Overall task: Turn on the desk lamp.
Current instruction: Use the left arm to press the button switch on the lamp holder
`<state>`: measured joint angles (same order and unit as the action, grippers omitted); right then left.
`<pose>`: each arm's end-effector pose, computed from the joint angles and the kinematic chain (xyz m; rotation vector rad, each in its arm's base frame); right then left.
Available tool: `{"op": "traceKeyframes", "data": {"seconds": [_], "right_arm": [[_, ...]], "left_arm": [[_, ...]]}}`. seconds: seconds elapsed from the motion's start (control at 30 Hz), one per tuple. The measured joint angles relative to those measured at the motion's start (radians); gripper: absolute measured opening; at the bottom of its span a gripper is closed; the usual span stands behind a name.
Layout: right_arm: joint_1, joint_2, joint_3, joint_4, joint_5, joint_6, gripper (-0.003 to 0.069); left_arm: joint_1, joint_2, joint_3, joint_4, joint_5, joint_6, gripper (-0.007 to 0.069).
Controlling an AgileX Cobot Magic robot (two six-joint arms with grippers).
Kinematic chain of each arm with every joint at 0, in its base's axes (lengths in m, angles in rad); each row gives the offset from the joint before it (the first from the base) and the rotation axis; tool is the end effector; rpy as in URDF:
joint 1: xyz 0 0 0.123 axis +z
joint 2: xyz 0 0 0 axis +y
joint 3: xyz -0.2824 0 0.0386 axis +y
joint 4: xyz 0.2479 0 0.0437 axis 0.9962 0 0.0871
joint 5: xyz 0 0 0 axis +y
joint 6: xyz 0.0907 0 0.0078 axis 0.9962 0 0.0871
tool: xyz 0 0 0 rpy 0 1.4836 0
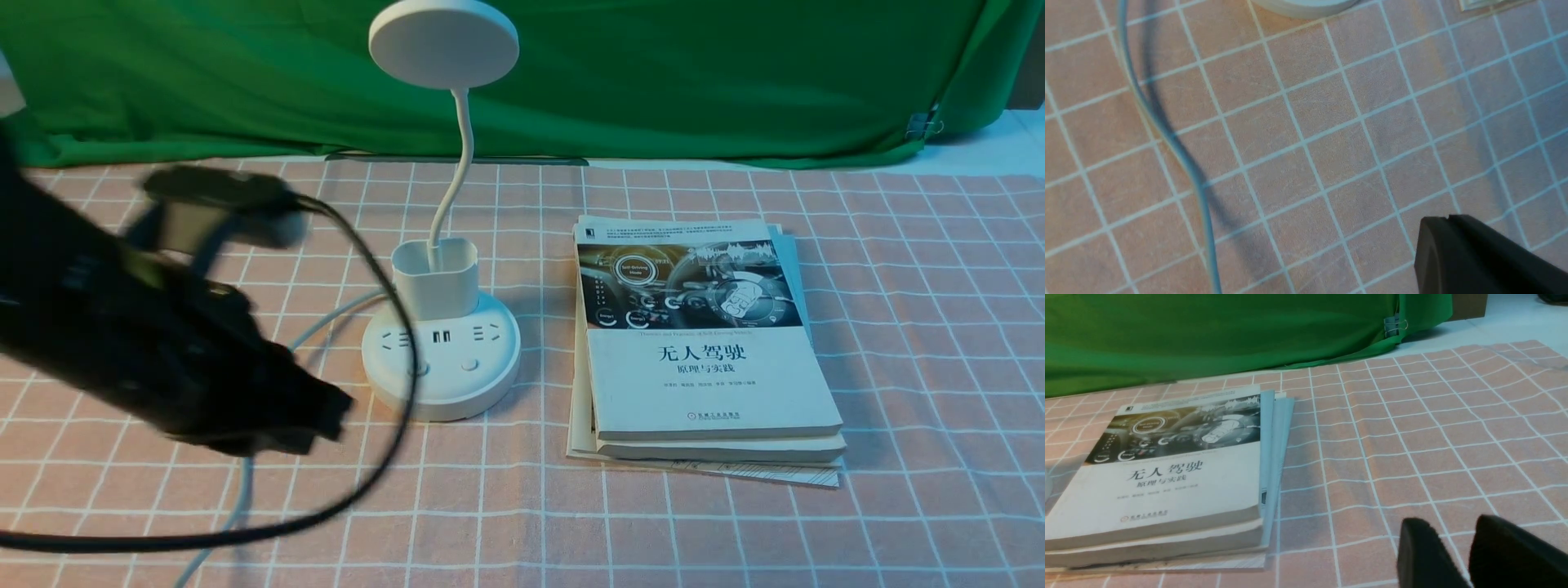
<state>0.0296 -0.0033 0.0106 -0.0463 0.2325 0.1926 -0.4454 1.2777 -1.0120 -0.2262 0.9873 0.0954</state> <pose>0.0556 0.0007 0.1886 0.1095 1.7212 0.1218 0.2112 -0.1197 0.2998 0.6209 2.6842 -0.3901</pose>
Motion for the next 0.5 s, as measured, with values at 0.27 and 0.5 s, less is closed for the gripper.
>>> {"op": "traceKeyframes", "data": {"seconds": [0.27,0.5], "right_arm": [[0.000,0.000,0.000,0.000,0.000,0.000,0.0241],[0.000,0.000,0.000,0.000,0.000,0.000,0.0241]], "left_arm": [[-0.124,0.287,-0.167,0.046,-0.106,-0.018,0.0022],[-0.124,0.487,-0.337,0.102,-0.145,-0.019,0.0022]]}}
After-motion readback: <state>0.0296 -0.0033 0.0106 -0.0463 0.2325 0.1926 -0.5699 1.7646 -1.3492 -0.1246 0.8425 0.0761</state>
